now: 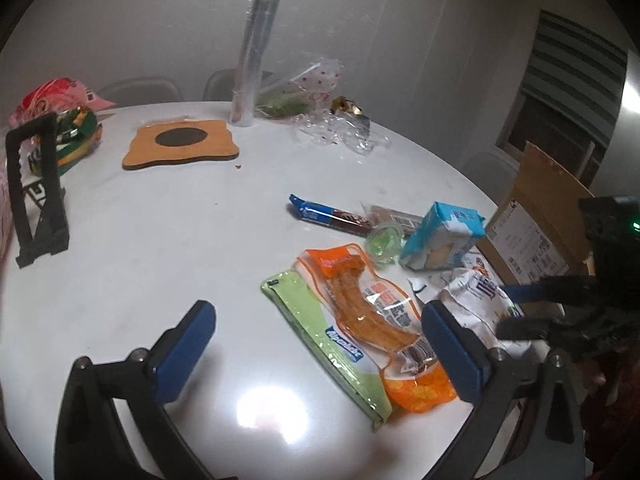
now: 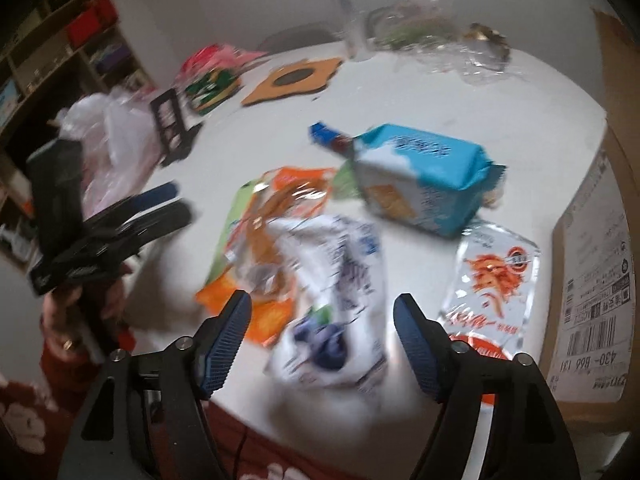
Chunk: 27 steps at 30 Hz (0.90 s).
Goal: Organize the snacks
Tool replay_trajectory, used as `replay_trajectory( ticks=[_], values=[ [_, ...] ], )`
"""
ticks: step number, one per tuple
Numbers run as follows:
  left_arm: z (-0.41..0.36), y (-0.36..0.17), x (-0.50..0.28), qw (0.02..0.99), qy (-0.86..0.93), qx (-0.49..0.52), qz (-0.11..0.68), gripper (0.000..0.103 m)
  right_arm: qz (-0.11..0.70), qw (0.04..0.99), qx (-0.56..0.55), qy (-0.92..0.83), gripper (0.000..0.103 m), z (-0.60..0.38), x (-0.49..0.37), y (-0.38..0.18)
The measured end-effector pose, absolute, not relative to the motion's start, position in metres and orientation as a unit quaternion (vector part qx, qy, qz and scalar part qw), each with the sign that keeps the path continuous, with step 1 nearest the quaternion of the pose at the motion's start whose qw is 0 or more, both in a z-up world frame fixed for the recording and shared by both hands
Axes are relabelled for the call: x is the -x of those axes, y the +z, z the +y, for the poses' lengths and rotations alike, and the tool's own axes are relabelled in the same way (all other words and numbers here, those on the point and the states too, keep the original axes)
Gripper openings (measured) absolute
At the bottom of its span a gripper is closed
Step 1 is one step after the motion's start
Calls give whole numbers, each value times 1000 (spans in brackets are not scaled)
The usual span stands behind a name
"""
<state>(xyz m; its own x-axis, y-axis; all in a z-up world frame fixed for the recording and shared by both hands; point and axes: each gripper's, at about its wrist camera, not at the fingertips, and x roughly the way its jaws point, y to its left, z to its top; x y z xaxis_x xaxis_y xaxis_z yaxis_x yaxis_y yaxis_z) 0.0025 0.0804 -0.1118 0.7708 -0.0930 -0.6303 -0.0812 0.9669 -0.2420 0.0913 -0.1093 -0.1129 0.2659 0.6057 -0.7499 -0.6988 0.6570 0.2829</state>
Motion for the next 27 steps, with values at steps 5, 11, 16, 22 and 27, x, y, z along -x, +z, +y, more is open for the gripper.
replay_trajectory(
  ticks=[5,11,16,22,27],
  values=[
    [75,-113,-7,925,-12,123,358,102,441,797,57,409,72,-101,-97,-128],
    [67,-114,-8,924,-20,113,366,102,431,806,71,399,59,-95,-93,-140],
    [58,-116,-14,919,-42,120,373,102,403,825,94,386,31,-95,-78,-140],
    [38,-117,-20,915,-62,108,383,102,368,853,68,363,14,-115,-72,-119],
    [19,-125,-27,910,-70,91,398,102,348,870,54,345,13,-129,-73,-106]
  ],
)
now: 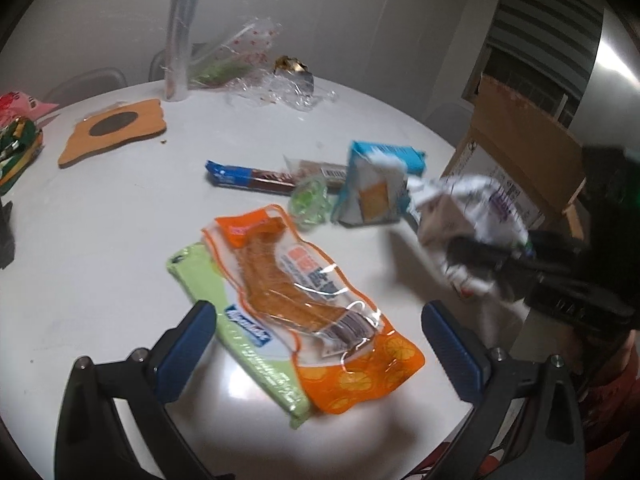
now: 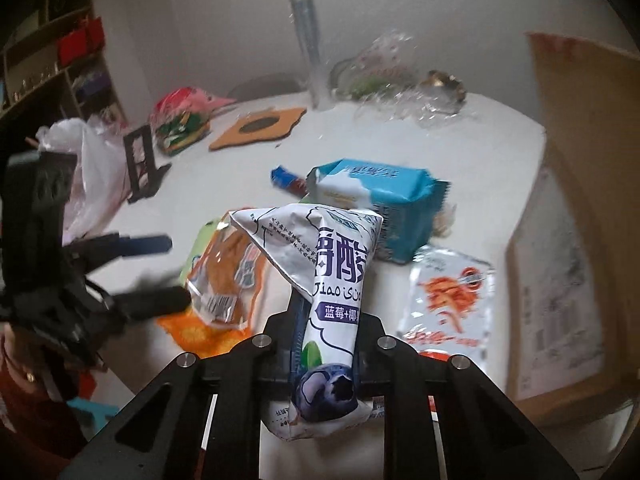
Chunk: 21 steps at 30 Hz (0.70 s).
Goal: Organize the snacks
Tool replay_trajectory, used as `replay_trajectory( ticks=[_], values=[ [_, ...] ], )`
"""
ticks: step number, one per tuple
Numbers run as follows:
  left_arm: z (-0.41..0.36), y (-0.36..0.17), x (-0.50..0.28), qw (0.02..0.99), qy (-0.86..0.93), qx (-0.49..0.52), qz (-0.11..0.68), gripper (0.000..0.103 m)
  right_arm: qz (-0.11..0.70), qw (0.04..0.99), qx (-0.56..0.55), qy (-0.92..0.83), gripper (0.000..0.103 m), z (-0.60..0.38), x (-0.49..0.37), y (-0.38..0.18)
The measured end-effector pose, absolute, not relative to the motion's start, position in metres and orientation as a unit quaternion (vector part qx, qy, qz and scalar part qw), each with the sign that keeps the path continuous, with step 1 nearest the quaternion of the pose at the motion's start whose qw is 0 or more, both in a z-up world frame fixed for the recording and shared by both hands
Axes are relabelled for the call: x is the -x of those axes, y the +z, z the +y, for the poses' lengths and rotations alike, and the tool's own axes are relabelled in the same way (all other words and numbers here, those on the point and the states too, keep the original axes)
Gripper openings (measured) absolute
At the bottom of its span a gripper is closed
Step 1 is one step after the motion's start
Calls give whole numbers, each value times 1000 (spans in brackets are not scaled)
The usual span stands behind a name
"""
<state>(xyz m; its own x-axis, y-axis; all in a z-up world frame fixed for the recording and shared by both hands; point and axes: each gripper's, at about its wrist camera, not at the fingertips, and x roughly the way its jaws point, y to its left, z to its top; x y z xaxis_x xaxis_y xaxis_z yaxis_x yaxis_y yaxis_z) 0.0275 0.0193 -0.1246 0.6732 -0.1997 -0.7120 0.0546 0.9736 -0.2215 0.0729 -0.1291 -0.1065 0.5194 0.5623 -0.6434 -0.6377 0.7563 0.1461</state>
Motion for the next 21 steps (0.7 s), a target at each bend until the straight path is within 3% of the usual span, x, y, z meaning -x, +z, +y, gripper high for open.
replay_trajectory(
  ticks=[12,17,21],
  values=[
    [-7,-143,-43,911,15,25,411,101,346,873,35,341,10,-136,-76,-105],
    [1,-145,-35,907,24,11,420,82,348,871,44,344,8,-135,-73,-109],
    [12,-144,-25,904,26,0,427,78,353,864,51,356,8,-132,-69,-111]
  ],
)
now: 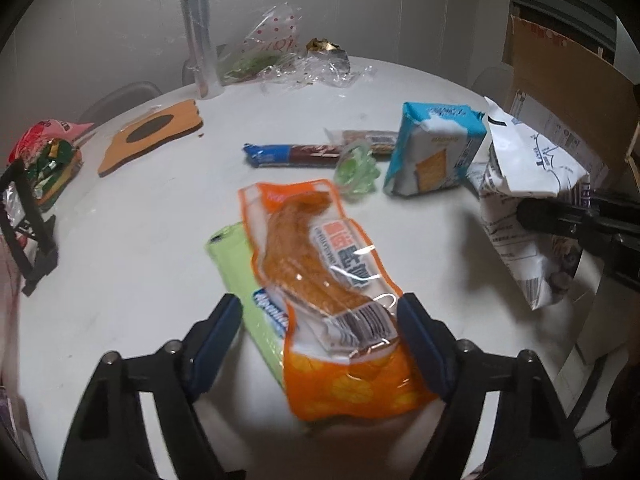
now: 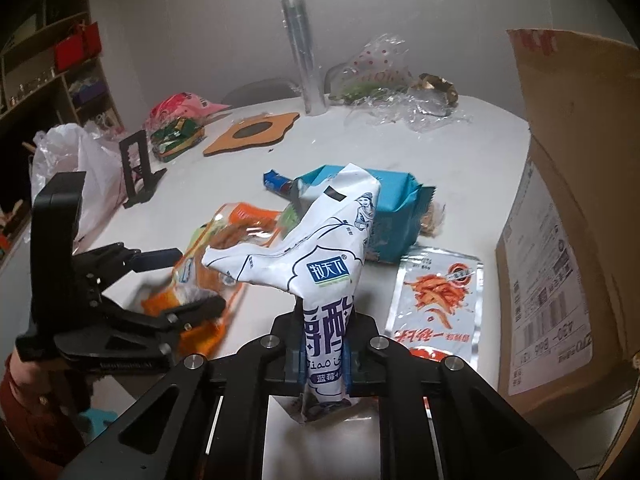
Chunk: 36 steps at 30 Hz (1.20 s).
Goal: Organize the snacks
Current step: 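Grasp the orange dried-meat pack with the left tool while the right tool holds the pouch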
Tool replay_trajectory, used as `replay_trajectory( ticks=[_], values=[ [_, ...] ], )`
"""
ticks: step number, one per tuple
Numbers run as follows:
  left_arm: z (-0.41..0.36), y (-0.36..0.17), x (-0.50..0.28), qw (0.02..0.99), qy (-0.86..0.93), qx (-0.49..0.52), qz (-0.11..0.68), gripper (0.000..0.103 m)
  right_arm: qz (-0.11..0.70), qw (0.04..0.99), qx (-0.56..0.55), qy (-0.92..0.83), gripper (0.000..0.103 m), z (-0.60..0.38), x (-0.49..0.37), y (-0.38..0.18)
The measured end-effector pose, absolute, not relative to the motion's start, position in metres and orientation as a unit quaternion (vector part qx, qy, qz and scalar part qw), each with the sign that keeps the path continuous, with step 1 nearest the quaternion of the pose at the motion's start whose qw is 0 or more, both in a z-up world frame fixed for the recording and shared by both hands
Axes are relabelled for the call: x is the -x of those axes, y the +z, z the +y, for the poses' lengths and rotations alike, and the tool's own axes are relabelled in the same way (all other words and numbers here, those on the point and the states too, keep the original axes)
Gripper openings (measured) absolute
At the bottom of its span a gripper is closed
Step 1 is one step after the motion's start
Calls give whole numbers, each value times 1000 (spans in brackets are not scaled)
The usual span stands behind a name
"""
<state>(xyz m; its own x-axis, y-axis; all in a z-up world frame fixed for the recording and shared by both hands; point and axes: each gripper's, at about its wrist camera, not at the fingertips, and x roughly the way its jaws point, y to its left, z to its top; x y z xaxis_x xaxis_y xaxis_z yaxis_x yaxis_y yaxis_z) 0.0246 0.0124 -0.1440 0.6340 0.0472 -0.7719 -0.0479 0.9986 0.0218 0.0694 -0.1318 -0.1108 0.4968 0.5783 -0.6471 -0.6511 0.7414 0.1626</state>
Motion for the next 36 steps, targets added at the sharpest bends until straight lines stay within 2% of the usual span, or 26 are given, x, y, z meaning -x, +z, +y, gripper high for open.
replay_trajectory(
  ticks=[8,19,21,23,27,32,36],
  values=[
    [45,-141,0,901,46,9,431,78,355,856,101,363,8,-116,-58,-113],
    [27,-140,-16,906,20,7,424,79,350,853,137,362,12,-98,-61,-123],
    [25,-140,-16,906,16,10,423,78,349,852,138,365,14,-98,-62,-124],
    [22,-142,-16,904,19,4,428,72,349,852,135,365,15,-99,-64,-125],
    [18,-142,-12,903,31,-2,428,70,349,853,134,364,17,-99,-68,-126],
    [11,-144,-15,902,34,-13,430,70,348,851,136,368,36,-100,-69,-130],
    [6,-146,-19,901,45,-22,430,70,350,850,135,370,44,-100,-72,-134]
  ],
)
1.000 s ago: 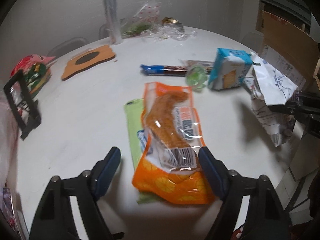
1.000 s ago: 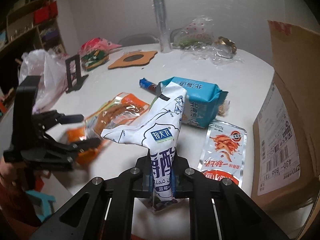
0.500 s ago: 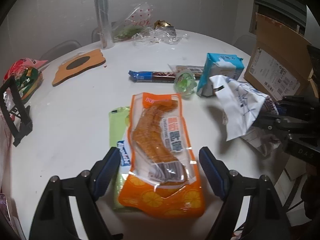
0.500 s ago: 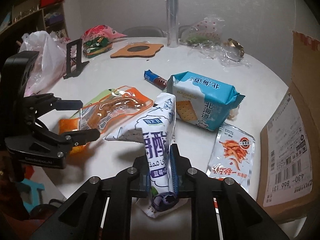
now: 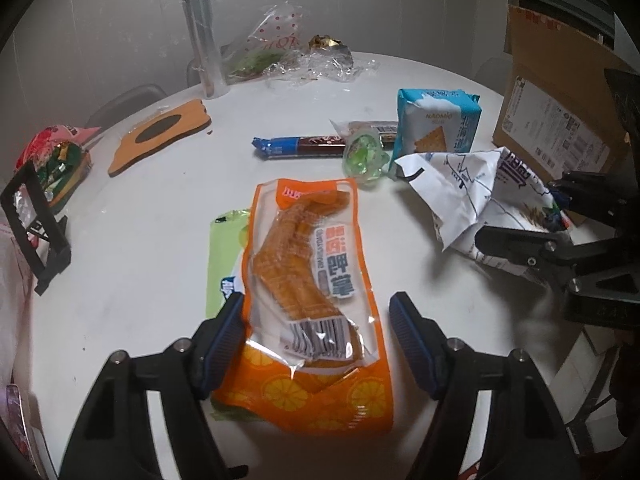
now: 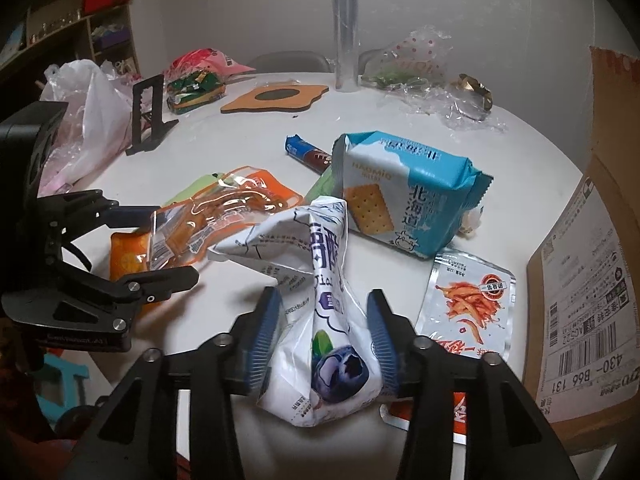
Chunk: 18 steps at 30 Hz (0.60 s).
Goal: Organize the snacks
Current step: 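Grasp the orange dried-meat pack with the left tool while the right tool holds the pouch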
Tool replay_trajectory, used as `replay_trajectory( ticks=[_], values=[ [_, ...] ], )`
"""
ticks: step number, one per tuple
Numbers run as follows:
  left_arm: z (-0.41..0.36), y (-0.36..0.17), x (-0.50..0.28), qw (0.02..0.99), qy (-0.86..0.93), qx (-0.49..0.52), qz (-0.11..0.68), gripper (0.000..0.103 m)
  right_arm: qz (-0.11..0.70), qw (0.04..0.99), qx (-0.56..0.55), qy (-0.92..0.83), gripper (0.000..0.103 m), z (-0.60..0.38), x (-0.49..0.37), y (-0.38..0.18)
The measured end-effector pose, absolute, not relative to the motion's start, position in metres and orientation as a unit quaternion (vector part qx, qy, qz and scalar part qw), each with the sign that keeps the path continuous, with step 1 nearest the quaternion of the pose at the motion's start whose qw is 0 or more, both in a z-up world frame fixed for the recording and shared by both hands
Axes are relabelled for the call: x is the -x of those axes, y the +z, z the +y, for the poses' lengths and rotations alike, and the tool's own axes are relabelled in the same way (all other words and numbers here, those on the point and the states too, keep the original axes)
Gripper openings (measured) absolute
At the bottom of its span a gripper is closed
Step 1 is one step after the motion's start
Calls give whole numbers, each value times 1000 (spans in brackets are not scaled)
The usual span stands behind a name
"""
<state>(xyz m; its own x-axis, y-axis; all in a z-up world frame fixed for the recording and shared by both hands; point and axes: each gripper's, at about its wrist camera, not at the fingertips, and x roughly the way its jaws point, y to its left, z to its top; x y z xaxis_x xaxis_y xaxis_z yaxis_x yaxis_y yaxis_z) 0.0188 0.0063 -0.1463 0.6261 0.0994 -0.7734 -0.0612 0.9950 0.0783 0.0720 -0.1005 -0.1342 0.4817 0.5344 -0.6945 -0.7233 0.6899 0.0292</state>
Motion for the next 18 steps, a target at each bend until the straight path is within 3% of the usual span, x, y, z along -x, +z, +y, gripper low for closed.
replay_trajectory(
  ticks=[4,10,12,14,18],
  values=[
    [2,-149,-20,900,68,-45,428,63,351,846,130,379,46,-101,-79,-138],
    [4,-148,-19,902,65,-41,426,62,349,834,129,407,46,-101,-85,-141],
    [5,-147,-18,903,63,-39,424,61,348,828,138,417,41,-99,-84,-143],
    [4,-147,-18,903,64,-46,422,60,350,829,151,410,29,-97,-82,-142],
    [7,-144,-15,906,53,-36,419,58,350,833,150,402,19,-98,-77,-137]
  ],
)
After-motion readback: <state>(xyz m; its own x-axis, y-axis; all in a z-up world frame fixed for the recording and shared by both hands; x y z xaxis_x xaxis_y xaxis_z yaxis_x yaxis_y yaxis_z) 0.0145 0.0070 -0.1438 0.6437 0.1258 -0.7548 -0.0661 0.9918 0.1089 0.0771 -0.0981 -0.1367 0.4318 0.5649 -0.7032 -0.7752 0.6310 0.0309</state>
